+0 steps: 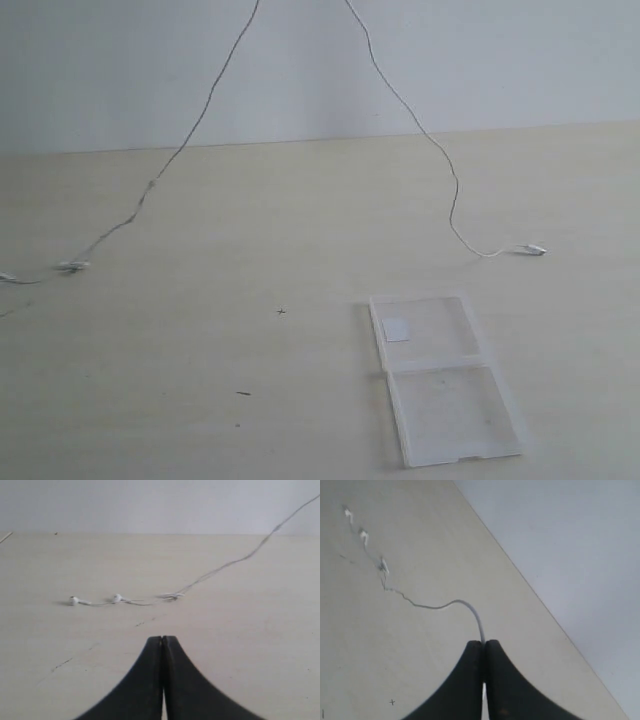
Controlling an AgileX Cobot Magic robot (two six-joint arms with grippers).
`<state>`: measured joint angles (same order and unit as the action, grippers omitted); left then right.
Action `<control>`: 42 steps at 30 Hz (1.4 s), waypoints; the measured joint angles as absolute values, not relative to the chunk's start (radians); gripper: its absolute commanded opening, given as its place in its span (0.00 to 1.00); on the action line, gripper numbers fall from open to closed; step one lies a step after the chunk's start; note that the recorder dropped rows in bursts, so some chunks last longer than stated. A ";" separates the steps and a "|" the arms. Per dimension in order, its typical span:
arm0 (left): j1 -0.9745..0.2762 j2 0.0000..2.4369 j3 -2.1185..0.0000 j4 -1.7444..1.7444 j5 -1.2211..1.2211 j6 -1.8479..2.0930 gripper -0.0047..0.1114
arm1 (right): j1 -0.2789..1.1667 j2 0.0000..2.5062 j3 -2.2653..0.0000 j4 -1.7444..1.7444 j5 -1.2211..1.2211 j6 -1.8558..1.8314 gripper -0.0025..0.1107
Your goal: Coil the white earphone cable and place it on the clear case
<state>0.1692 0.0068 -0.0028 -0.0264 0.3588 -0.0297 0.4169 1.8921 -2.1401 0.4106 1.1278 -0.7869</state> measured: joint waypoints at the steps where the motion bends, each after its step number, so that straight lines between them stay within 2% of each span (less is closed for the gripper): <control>1: 0.169 0.007 -0.003 -0.026 0.359 -0.030 0.04 | 0.417 1.878 -2.140 0.415 1.135 -0.787 0.02; 11: 0.169 0.007 -0.003 -0.026 0.361 -0.030 0.04 | 0.417 1.741 -2.140 0.500 1.197 -0.789 0.02; 23: 0.169 0.007 -0.003 -0.026 0.361 -0.030 0.04 | 0.417 1.610 -2.140 0.548 0.919 -0.760 0.02; 32: 0.169 0.007 -0.003 -0.026 0.361 -0.030 0.04 | 0.417 1.609 -2.142 0.704 0.872 -0.737 0.02; 42: 0.169 0.007 -0.003 0.079 0.329 -0.026 0.04 | 0.417 1.609 -2.142 0.769 0.702 -0.737 0.02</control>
